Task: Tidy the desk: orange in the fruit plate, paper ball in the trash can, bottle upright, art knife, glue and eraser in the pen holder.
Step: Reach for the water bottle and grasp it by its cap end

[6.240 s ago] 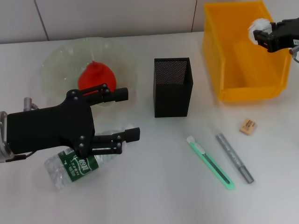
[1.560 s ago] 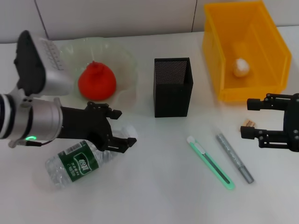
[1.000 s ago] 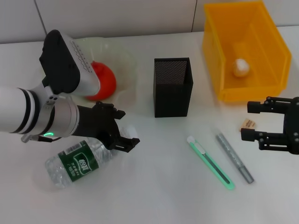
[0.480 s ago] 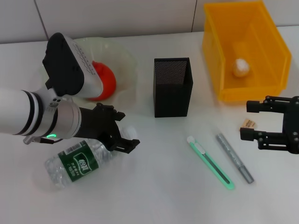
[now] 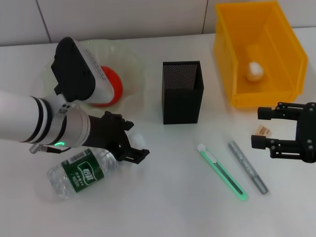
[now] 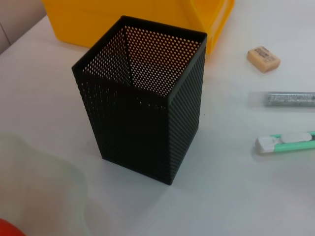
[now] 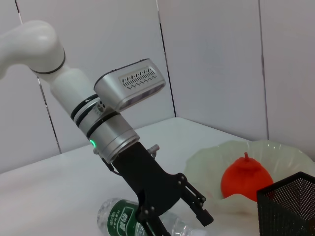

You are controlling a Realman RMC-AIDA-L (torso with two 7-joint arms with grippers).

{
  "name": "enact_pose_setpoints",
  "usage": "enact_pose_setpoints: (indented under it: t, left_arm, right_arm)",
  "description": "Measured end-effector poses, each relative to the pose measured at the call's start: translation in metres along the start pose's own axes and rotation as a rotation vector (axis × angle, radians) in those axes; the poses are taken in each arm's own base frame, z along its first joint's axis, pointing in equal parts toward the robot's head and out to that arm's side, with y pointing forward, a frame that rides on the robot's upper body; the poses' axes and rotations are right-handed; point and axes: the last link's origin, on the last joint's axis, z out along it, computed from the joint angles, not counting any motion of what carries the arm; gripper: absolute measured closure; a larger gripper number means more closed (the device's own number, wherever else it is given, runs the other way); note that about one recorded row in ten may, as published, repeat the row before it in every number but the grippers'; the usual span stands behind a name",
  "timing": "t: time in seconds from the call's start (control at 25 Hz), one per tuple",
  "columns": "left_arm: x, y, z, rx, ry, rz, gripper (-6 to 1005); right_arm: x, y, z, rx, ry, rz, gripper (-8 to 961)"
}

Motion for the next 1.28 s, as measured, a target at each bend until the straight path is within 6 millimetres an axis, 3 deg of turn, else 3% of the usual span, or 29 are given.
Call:
enact_pose_setpoints:
  t: [0.88,1.08,1.28]
  left_arm:
    - [0.0002,0.0016,0.0047,0.001,-0.007,0.001,173]
    - [-0.0026,0.001,0.0052,0.007,-0.024,0.01,314]
    - [-0.0051,0.0019,0.0084,-0.001,-0.042,0.014,376]
  right_arm:
    - [-0.0025,-0.0007,0.0017,-0.008,-0.001,-0.008,243]
    - [-0.0023,-0.0006,0.0017,-0.01,0.0,-0.007,243]
    - [0.0001,-0.0003,0.0028,-0.014,-0.004,0.007,243]
